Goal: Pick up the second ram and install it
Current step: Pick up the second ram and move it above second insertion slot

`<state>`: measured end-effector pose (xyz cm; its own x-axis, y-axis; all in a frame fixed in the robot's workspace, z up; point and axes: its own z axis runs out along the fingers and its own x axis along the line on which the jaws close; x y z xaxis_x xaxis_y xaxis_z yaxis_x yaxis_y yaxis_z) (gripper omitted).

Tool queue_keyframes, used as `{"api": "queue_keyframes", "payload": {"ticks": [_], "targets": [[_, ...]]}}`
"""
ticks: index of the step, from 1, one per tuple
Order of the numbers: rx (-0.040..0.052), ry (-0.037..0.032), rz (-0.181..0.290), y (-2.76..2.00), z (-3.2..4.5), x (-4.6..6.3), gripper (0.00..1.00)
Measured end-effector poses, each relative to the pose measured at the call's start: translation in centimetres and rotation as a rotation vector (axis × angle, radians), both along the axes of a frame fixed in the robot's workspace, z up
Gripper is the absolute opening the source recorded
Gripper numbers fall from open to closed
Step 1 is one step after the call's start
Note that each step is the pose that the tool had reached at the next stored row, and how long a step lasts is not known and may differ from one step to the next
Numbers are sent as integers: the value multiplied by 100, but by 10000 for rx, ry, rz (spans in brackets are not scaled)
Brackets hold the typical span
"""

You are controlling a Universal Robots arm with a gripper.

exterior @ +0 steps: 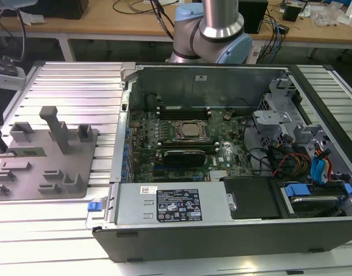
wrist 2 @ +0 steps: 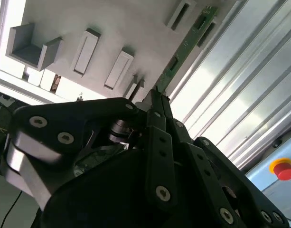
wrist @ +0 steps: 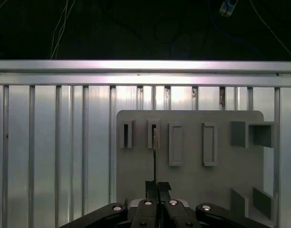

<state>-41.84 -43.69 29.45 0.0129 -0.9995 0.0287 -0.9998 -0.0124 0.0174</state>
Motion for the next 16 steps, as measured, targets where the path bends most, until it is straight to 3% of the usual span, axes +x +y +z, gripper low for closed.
{"api": "queue_keyframes", "payload": {"ticks": [16], "targets": [[1, -8, 0, 1, 412, 0, 9]]}}
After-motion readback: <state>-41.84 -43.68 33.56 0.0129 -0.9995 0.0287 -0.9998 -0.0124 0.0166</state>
